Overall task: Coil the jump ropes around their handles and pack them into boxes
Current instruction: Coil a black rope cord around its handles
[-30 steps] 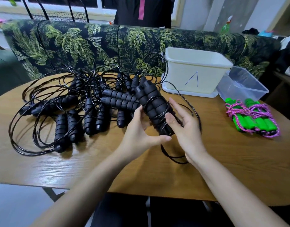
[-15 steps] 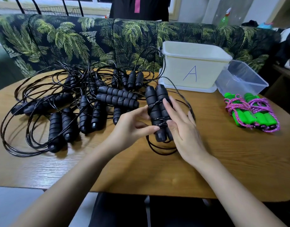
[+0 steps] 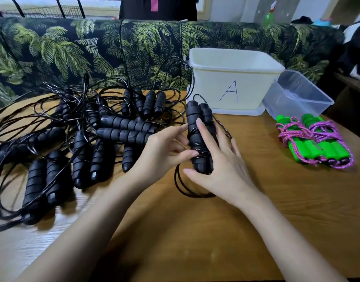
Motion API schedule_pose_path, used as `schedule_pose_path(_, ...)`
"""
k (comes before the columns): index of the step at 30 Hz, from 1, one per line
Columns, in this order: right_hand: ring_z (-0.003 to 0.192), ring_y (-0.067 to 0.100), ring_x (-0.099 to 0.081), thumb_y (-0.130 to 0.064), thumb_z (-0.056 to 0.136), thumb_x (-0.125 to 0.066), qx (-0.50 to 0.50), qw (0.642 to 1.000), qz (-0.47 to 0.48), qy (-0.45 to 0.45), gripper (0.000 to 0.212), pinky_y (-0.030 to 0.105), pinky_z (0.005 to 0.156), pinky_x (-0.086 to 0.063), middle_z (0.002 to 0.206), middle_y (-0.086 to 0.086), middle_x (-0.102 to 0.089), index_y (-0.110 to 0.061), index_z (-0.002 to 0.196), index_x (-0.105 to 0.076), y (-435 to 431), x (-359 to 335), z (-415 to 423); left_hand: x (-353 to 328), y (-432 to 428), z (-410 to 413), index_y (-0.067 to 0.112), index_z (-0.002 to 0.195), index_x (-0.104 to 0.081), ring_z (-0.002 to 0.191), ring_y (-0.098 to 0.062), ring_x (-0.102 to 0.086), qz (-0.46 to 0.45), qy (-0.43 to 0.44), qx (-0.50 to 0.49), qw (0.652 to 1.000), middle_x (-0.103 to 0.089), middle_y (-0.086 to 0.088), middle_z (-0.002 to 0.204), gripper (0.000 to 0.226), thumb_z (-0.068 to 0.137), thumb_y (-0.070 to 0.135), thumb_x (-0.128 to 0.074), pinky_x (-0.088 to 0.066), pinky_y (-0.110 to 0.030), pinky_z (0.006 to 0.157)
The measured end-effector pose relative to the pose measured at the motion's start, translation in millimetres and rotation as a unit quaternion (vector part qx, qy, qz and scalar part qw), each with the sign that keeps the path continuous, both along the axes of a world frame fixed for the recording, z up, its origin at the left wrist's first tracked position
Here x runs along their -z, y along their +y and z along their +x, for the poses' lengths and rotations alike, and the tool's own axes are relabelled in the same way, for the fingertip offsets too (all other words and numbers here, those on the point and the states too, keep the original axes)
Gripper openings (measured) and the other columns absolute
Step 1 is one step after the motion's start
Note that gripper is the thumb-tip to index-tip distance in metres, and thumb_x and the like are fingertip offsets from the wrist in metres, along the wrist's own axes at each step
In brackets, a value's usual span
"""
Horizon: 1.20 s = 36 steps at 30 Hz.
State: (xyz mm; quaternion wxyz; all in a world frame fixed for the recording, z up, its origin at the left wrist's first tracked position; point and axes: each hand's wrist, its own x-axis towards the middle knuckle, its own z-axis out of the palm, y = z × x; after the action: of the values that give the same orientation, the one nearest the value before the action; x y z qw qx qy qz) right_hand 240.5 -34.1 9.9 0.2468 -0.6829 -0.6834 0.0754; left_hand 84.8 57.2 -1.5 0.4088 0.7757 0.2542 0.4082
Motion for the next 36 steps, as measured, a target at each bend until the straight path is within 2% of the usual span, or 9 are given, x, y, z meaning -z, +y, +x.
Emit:
schedule_pose_path(4, 0.14, 0.016, -0.016, -0.045, 0.079, -0.068, 0.036, 0.998, 0.047, -0.004, 0.103, 0.054, 0.122, -0.011, 0.162, 0.004, -0.015, -0.057, 0.148, 0.008, 12.2, 8.2, 4.0, 7.3, 13.8, 3.3, 0.006, 0.143, -0.043, 0.082, -0.009, -0.067, -0.055, 0.001, 0.063, 0.996, -0.057, -0.004, 0.103, 0.068, 0.082, 0.015, -0.071, -0.053, -0.023, 0.084)
schedule_pose_path(9, 0.137, 0.026, -0.029, -0.046, 0.074, -0.052, 0.039, 0.986, 0.121, 0.106, 0.089, 0.055, 0.113, -0.032, 0.16, 0.003, -0.022, -0.056, 0.15, -0.006, 14.9, 24.0, 0.7, 13.6, 18.5, 1.8, 0.016, 0.145, -0.044, 0.096, -0.017, -0.068, -0.044, 0.003, 0.069, 0.997, -0.056, -0.004, 0.116, 0.06, 0.091, 0.02, -0.069, -0.051, -0.028, 0.093)
schedule_pose_path(12, 0.142, 0.015, -0.027, -0.036, 0.076, -0.061, 0.01, 0.978, 0.136, 0.158, 0.091, 0.028, 0.118, -0.024, 0.159, 0.0, -0.023, -0.053, 0.15, -0.012, 13.4, 29.2, -2.8, 13.7, 15.4, 0.8, 0.018, 0.141, -0.046, 0.106, -0.02, -0.066, -0.093, -0.033, 0.077, 0.992, -0.06, -0.001, 0.129, 0.054, 0.091, 0.015, -0.066, -0.05, -0.031, 0.095)
schedule_pose_path(15, 0.136, -0.004, -0.03, -0.027, 0.075, -0.066, -0.017, 0.969, 0.137, 0.207, 0.093, 0.004, 0.105, -0.022, 0.156, -0.01, -0.025, -0.052, 0.151, -0.017, 13.0, 30.6, -4.5, 15.0, 12.9, -1.8, 0.014, 0.139, -0.046, 0.111, -0.025, -0.064, -0.127, -0.066, 0.085, 0.986, -0.063, -0.012, 0.127, 0.051, 0.091, 0.01, -0.065, -0.05, -0.038, 0.098)
schedule_pose_path(20, 0.141, 0.027, -0.035, -0.045, 0.078, -0.056, 0.012, 0.982, 0.146, 0.121, 0.086, 0.05, 0.114, -0.032, 0.163, 0.003, -0.019, -0.045, 0.153, -0.013, 11.1, 29.8, -8.1, 11.1, 9.5, -2.8, 0.017, 0.133, -0.051, 0.092, -0.021, -0.064, -0.13, -0.084, 0.068, 0.986, -0.065, -0.01, 0.118, 0.05, 0.088, 0.016, -0.073, -0.054, -0.038, 0.089)
schedule_pose_path(23, 0.143, 0.023, -0.034, -0.041, 0.077, -0.055, 0.038, 0.982, 0.163, 0.086, 0.087, 0.057, 0.112, -0.034, 0.161, 0.002, -0.026, -0.037, 0.155, -0.016, 10.3, 29.6, -13.9, 11.1, 7.9, -1.4, 0.019, 0.128, -0.052, 0.082, -0.026, -0.062, -0.126, -0.094, 0.057, 0.986, -0.065, -0.009, 0.112, 0.052, 0.081, 0.022, -0.076, -0.055, -0.042, 0.082)
schedule_pose_path(26, 0.136, 0.017, -0.038, -0.04, 0.077, -0.069, 0.059, 0.982, 0.178, 0.034, 0.094, 0.059, 0.11, -0.036, 0.153, 0.005, -0.043, -0.026, 0.155, -0.017, 12.1, 32.8, -15.7, 11.2, 6.4, 0.9, 0.023, 0.124, -0.054, 0.074, -0.022, -0.062, -0.099, -0.084, 0.044, 0.991, -0.063, 0.001, 0.103, 0.051, 0.078, 0.024, -0.078, -0.055, -0.033, 0.071)
schedule_pose_path(30, 0.135, 0.024, -0.046, -0.032, 0.083, -0.068, 0.038, 0.979, 0.175, 0.101, 0.09, 0.053, 0.099, -0.049, 0.152, 0.007, -0.045, -0.027, 0.154, -0.013, 13.3, 37.5, -14.3, 11.6, 6.3, 0.5, 0.023, 0.128, -0.056, 0.078, -0.022, -0.064, -0.087, -0.069, 0.049, 0.993, -0.062, -0.001, 0.106, 0.05, 0.082, 0.025, -0.074, -0.055, -0.038, 0.077)
schedule_pose_path(36, 0.146, 0.021, -0.032, -0.014, 0.087, -0.062, -0.019, 0.955, 0.167, 0.243, 0.084, 0.038, 0.114, -0.033, 0.157, 0.008, -0.035, -0.033, 0.153, -0.015, 16.4, 41.8, -13.8, 12.1, 9.2, -1.1, 0.028, 0.123, -0.058, 0.078, -0.015, -0.058, -0.136, -0.101, 0.048, 0.984, -0.055, 0.002, 0.108, 0.046, 0.081, 0.021, -0.074, -0.05, -0.027, 0.08)
